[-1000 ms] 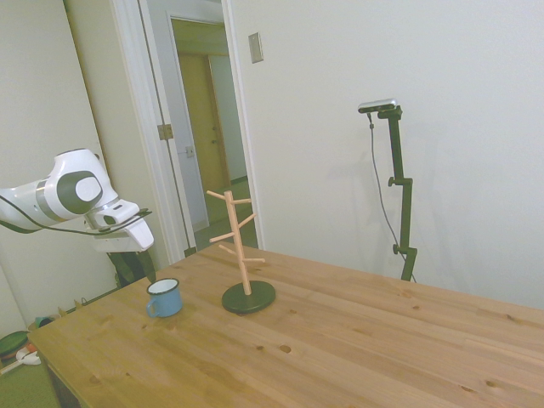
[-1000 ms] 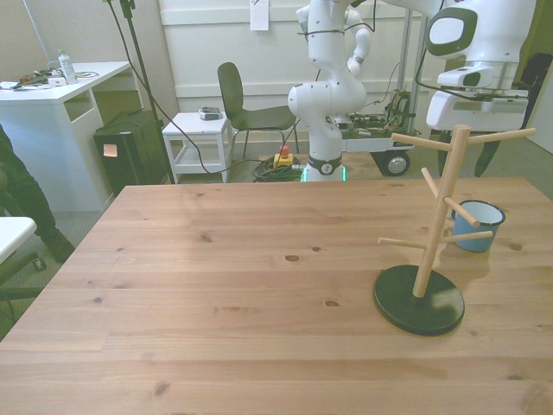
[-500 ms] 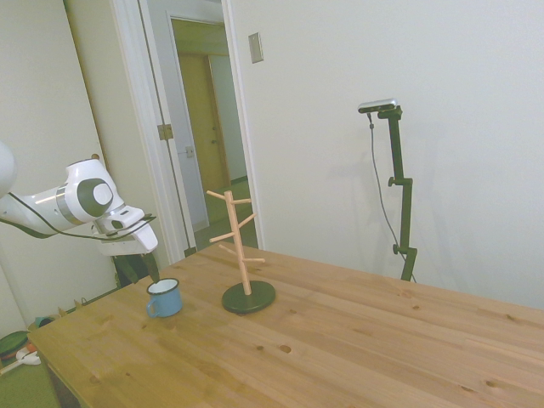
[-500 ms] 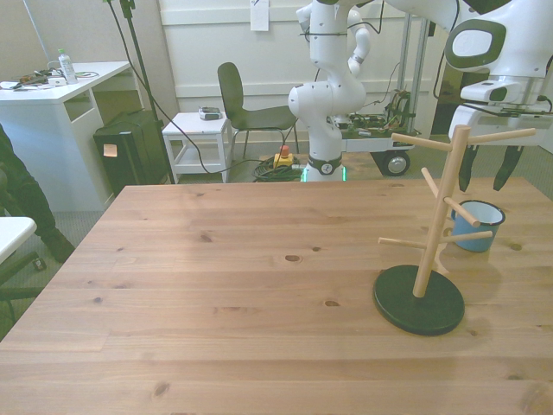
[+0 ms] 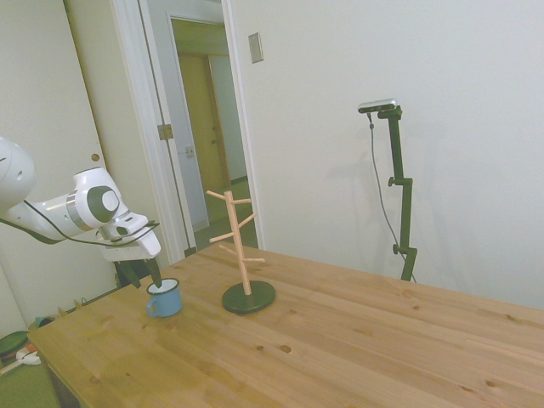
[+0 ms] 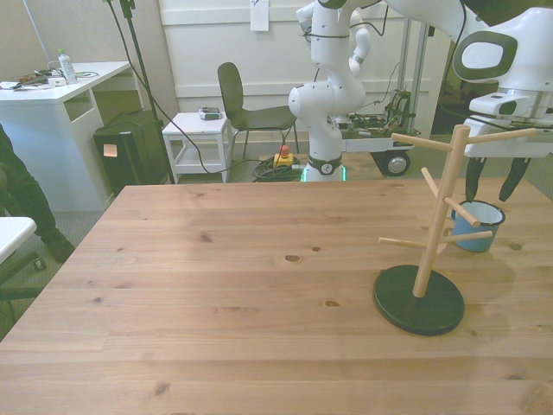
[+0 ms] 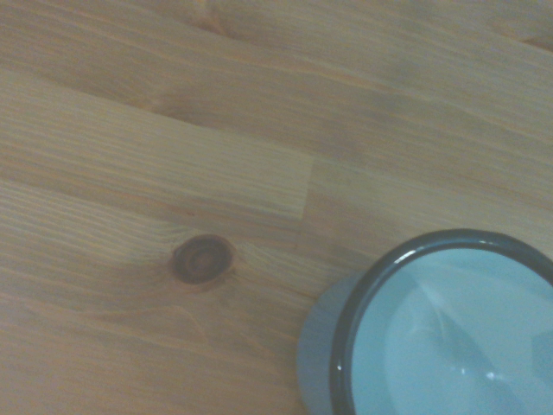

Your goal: Hang the mug

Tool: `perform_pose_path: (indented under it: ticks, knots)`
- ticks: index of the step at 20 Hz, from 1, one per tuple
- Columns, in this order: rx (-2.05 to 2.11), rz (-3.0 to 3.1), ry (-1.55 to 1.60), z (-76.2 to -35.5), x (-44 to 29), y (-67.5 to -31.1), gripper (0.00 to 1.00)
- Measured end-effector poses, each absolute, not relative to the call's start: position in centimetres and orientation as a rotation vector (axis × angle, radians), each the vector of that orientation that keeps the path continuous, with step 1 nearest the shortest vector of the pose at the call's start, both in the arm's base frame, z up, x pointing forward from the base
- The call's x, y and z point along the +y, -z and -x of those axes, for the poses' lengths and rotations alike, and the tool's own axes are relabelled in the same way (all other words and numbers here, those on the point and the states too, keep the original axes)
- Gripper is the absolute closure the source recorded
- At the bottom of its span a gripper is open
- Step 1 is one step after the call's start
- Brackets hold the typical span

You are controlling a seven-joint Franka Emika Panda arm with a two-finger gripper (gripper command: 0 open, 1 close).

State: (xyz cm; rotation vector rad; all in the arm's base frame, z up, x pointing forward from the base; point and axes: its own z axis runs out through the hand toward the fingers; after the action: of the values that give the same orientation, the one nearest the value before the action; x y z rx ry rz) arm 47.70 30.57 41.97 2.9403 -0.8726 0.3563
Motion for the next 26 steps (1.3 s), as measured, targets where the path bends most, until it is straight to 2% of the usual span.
perform_pose_path:
  ticks: [16, 17, 26]
  knots:
    - [-0.883, -2.941, -0.335, -50.0, 32.6, -40.0, 0.0]
    - [-0.887, -2.939, -0.331, -50.1, 32.7, -39.8, 1.0]
    - [-0.902, -2.933, -0.33, -50.5, 32.6, -39.4, 1.0]
